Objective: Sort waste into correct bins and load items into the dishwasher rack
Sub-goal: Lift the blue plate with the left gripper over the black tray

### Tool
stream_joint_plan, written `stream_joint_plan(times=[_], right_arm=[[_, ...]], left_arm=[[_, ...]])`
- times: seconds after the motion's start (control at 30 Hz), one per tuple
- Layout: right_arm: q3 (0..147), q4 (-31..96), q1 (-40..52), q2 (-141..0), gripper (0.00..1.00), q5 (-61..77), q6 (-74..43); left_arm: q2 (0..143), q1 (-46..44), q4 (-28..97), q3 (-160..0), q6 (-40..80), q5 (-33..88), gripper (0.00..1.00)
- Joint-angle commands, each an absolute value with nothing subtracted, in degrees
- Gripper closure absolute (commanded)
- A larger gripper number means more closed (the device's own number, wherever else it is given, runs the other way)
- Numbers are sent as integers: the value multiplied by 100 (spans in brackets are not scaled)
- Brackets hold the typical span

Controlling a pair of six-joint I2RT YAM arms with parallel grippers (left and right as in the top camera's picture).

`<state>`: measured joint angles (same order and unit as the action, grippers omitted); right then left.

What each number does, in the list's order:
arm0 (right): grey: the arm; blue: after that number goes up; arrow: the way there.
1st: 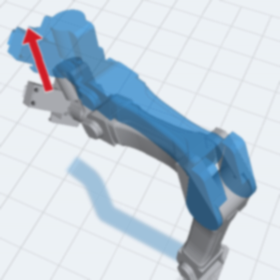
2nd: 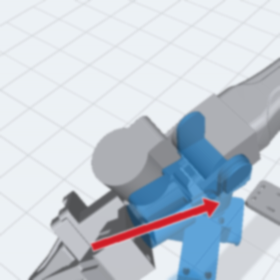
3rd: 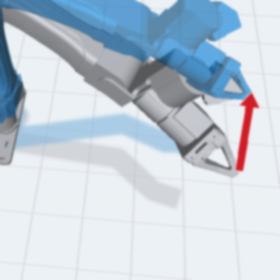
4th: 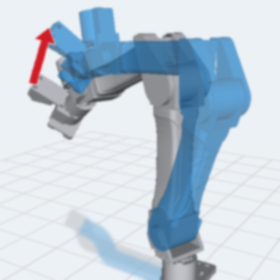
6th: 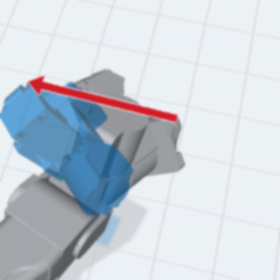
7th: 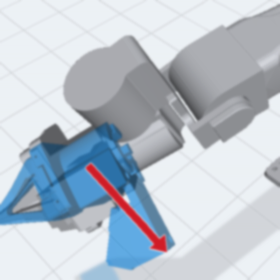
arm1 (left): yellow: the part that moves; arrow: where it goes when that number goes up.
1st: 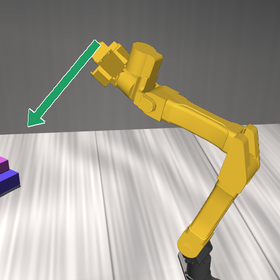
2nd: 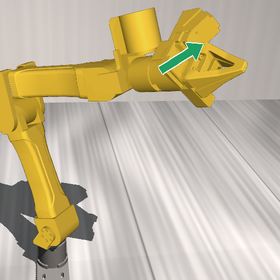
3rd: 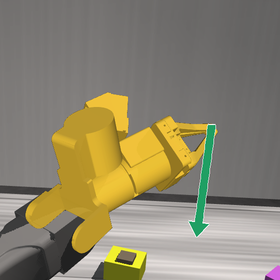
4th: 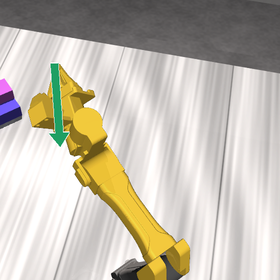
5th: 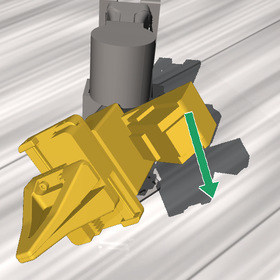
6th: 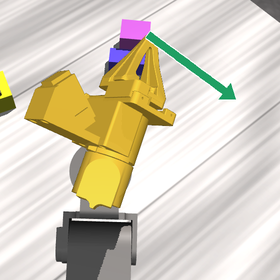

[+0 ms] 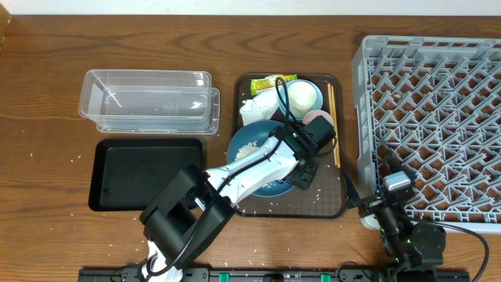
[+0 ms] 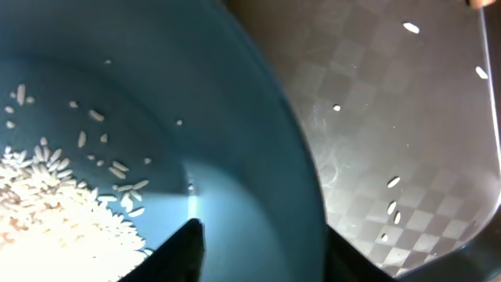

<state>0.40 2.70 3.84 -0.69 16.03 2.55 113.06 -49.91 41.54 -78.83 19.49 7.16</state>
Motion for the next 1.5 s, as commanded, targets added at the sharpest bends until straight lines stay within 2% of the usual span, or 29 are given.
stream_joint_plan(times=[0.0,0.13,0.3,0.47,1.03,1.37,1.47], right_arm=[[32,294,532,-38,1,1588,242],[32,294,532,-38,1,1588,242],[32,294,532,-38,1,1588,242],[32,294,532,-38,1,1588,242],[32,294,532,-38,1,1588,242],[32,294,532,-38,1,1588,242],[32,294,532,-38,1,1588,242]], left_arm=[[11340,-4991,4176,-7861,1920,637,62],[11198,-4991,4174,-7865,1922,637,70],[10930,-4991,4185,-7865,1922,637,85],[10604,-4991,4235,-7865,1922,637,91],[9428,-4915,4429,-7865,1922,12,94],[8897,-4421,4657,-7865,1957,-244,94],[8713,-4093,4687,-7865,2285,-239,94]])
